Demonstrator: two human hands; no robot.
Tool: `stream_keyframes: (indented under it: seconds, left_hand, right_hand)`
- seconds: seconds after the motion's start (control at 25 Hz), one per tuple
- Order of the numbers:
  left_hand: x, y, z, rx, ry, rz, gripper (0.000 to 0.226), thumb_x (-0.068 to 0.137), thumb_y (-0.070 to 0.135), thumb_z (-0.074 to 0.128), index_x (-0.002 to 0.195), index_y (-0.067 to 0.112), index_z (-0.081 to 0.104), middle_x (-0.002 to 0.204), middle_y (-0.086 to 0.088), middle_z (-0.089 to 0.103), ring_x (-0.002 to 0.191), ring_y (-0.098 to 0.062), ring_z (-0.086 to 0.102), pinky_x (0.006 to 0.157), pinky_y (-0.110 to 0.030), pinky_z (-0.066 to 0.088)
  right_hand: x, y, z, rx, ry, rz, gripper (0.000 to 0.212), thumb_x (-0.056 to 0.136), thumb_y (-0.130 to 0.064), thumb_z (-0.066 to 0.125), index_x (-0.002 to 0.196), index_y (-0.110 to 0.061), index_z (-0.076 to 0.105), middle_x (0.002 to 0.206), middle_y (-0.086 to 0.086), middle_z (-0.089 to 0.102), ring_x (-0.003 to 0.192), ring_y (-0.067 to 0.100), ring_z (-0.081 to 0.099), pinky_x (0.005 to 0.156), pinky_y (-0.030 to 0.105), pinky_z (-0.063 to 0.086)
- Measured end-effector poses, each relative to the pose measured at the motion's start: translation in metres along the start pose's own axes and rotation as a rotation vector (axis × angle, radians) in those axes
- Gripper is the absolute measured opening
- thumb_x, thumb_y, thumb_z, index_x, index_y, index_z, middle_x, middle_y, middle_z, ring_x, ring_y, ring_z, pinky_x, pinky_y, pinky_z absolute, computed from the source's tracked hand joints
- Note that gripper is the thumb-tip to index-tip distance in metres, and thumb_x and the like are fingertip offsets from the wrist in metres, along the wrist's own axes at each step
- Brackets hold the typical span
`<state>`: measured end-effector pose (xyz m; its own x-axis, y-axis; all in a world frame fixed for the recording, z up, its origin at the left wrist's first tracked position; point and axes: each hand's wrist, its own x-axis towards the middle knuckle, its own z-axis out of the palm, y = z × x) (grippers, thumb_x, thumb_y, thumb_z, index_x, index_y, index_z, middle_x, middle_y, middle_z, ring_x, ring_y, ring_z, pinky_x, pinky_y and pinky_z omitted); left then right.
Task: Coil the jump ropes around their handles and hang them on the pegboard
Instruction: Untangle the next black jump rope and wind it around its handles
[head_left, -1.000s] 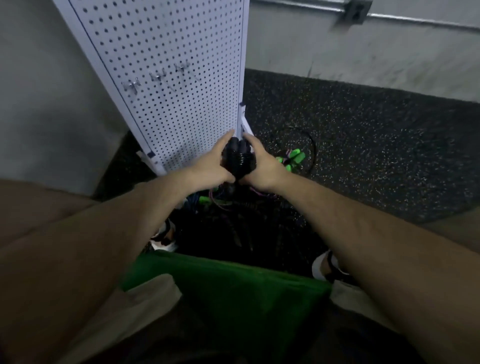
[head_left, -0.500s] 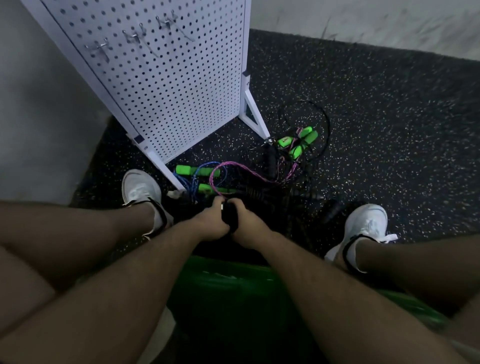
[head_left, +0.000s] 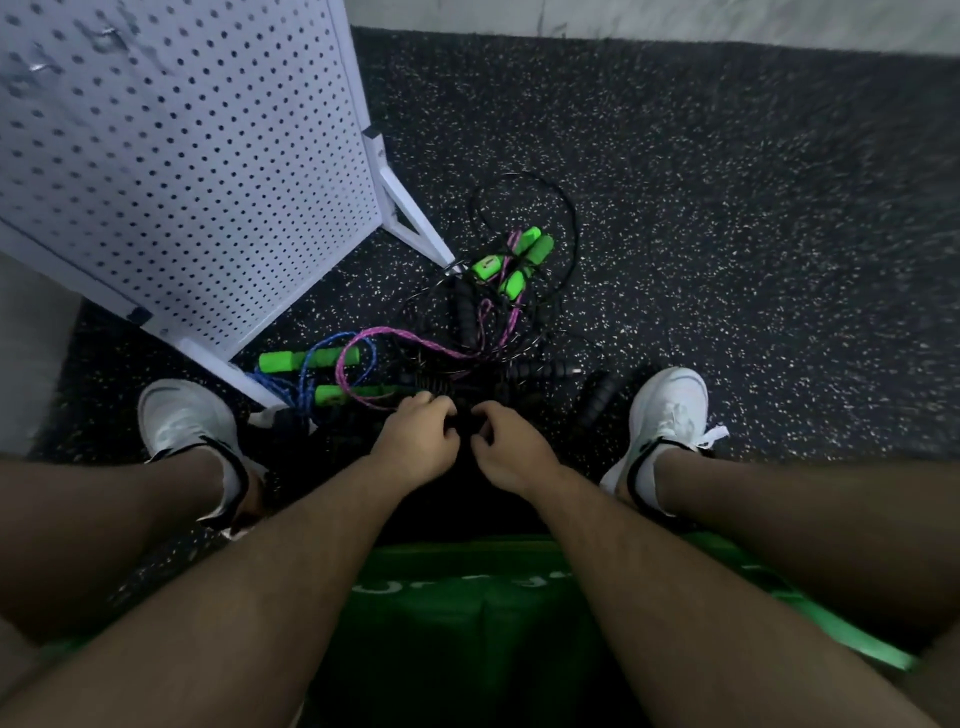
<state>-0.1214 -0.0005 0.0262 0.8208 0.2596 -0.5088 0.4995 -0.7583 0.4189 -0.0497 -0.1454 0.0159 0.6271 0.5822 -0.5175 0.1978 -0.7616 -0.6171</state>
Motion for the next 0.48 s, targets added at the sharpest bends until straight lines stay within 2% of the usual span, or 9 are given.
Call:
stream_keyframes:
  seconds: [0.08,0.16,0.28,0.4,0.48]
  left_hand:
    - [0.012,0.019,0.016,-0.029,-0.038,0.016,0.034,0.099,0.025,0.05,0.131,0.017,0.056,0.127,-0.005,0.05,0.122,-0.025,0.046,0.101,-0.039,0.045]
    - [0.024,0.038,0.033,-0.08,-0.072,0.032,0.034,0.097,0.022,0.051,0.129,0.014,0.057,0.127,-0.006,0.049,0.119,-0.024,0.049,0.101,-0.039,0.047]
    - [0.038,0.058,0.053,-0.073,-0.009,0.084,0.032,0.094,0.014,0.049,0.124,0.009,0.06,0.123,-0.008,0.046,0.115,-0.026,0.046,0.096,-0.038,0.046]
    - [0.054,0.072,0.065,0.106,0.116,0.133,0.037,0.094,0.017,0.05,0.129,0.012,0.059,0.135,-0.009,0.044,0.125,-0.027,0.038,0.104,-0.038,0.034]
    - [0.067,0.079,0.066,0.125,0.102,0.037,0.043,0.096,0.022,0.05,0.138,0.017,0.052,0.151,-0.014,0.033,0.139,-0.03,0.029,0.115,-0.042,0.023]
  right_hand:
    - [0.002,0.024,-0.01,-0.004,0.023,0.069,0.036,0.098,-0.026,0.053,0.134,-0.02,0.052,0.116,0.0,0.061,0.098,0.018,0.059,0.083,0.035,0.051]
    - [0.006,0.049,-0.015,-0.019,0.052,0.143,0.027,0.099,-0.026,0.051,0.124,-0.019,0.057,0.115,0.002,0.061,0.095,0.019,0.059,0.077,0.033,0.048]
    - [0.015,0.077,-0.016,-0.032,0.064,0.216,0.021,0.098,-0.023,0.051,0.117,-0.017,0.06,0.112,0.004,0.061,0.093,0.021,0.058,0.074,0.033,0.047]
    - [0.029,0.092,-0.013,-0.031,0.113,0.256,0.022,0.094,-0.023,0.053,0.114,-0.019,0.062,0.112,0.005,0.062,0.1,0.026,0.059,0.078,0.038,0.052]
    - [0.04,0.094,-0.008,0.011,0.133,0.261,0.024,0.093,-0.027,0.054,0.113,-0.019,0.064,0.11,0.005,0.067,0.102,0.027,0.06,0.082,0.043,0.055]
